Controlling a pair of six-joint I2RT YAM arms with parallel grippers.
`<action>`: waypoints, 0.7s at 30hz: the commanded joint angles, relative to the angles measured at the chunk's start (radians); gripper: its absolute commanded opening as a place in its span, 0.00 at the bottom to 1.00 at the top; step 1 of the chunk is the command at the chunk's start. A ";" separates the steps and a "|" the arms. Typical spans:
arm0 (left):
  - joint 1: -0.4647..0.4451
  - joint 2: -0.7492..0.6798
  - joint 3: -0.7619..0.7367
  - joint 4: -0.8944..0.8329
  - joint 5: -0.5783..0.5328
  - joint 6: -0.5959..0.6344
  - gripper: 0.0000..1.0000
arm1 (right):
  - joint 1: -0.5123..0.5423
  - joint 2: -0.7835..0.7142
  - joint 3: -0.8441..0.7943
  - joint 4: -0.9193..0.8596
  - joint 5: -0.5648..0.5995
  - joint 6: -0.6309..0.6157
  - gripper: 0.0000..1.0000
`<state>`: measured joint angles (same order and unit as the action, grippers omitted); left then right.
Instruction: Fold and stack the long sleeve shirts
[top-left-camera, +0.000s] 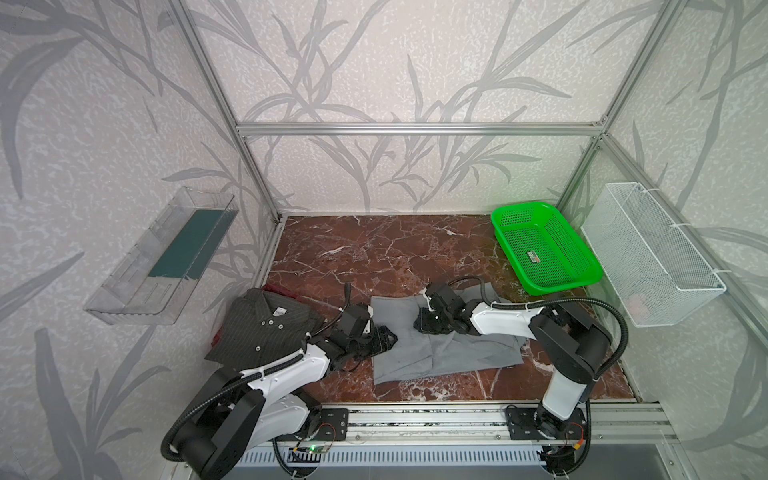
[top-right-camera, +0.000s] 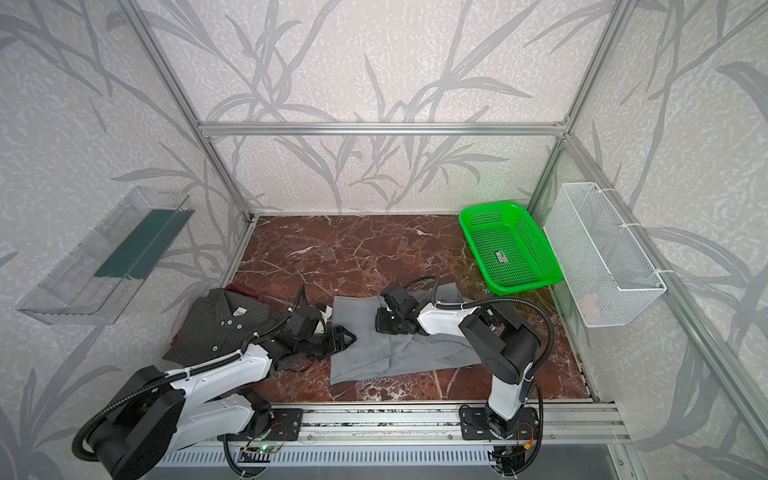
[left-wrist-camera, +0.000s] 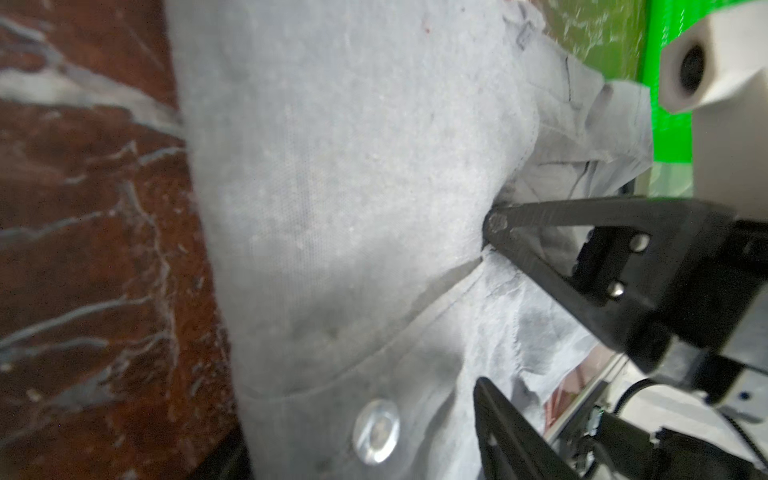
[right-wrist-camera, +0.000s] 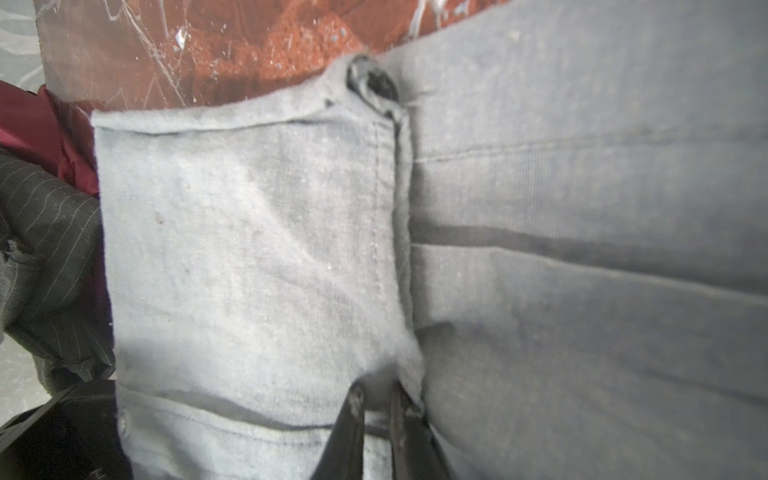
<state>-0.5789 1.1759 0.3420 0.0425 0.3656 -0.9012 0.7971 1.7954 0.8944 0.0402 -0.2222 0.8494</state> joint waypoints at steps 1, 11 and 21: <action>-0.001 0.041 -0.036 -0.029 0.012 -0.011 0.62 | 0.001 0.039 -0.038 -0.086 0.009 0.011 0.16; 0.001 0.054 0.024 -0.077 -0.016 0.017 0.14 | 0.010 0.019 -0.054 -0.078 0.009 0.017 0.15; 0.006 -0.018 0.124 -0.372 -0.200 0.051 0.00 | 0.014 -0.140 -0.042 -0.154 0.028 -0.015 0.17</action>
<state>-0.5781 1.1950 0.4362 -0.1703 0.2779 -0.8658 0.8101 1.7451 0.8658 0.0170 -0.2306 0.8619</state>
